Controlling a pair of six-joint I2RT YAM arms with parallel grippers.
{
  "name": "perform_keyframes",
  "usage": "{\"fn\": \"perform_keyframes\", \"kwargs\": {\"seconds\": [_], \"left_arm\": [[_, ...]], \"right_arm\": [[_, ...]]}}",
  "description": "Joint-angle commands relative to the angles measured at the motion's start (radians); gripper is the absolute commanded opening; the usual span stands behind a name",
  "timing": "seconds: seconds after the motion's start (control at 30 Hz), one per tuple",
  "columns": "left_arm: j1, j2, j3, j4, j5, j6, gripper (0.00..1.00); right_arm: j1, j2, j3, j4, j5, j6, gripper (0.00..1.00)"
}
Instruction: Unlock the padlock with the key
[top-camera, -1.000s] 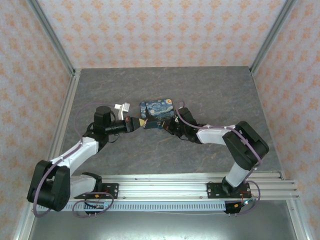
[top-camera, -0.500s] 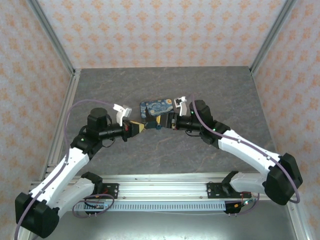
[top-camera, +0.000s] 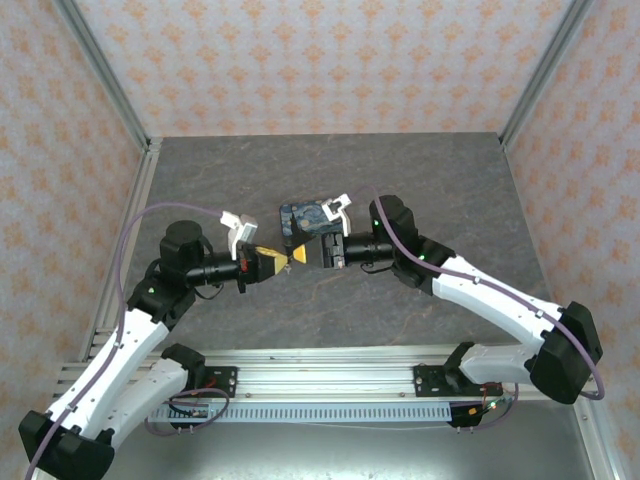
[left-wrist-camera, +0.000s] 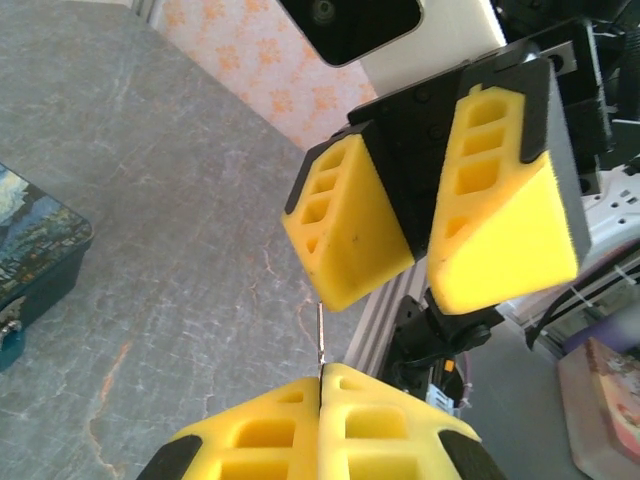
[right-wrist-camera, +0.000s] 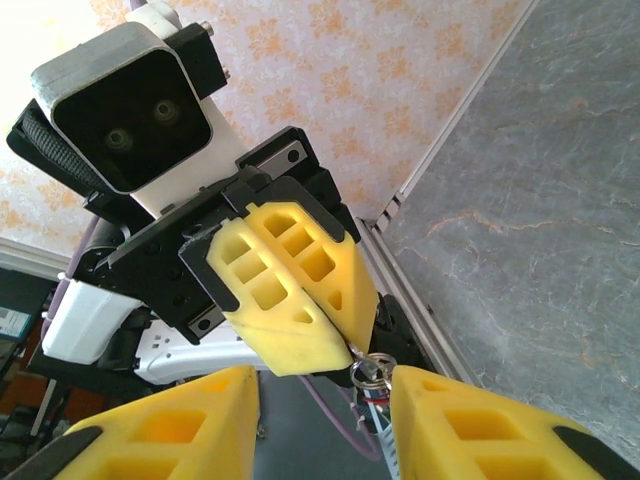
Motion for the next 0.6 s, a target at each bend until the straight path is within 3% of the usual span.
{"fn": "perform_keyframes", "kwargs": {"seconds": [0.0, 0.27, 0.33, 0.5, 0.57], "left_arm": [[-0.008, -0.018, 0.035, 0.012, 0.049, -0.04, 0.0], [-0.008, -0.033, 0.028, 0.042, 0.071, -0.086, 0.0], [-0.008, -0.031, 0.027, 0.049, 0.077, -0.094, 0.0], [-0.012, -0.029, 0.024, 0.049, 0.076, -0.114, 0.0], [-0.012, -0.022, 0.022, 0.061, 0.077, -0.134, 0.0]], "right_arm": [[0.009, 0.006, 0.024, 0.033, -0.032, -0.009, 0.39], [0.025, 0.026, 0.021, 0.054, -0.04, -0.012, 0.41], [0.027, 0.035, 0.022, 0.06, -0.043, -0.012, 0.34], [0.028, 0.037, 0.017, 0.087, -0.041, -0.011, 0.04], [0.028, 0.036, 0.011, 0.099, -0.046, -0.013, 0.0]]}}
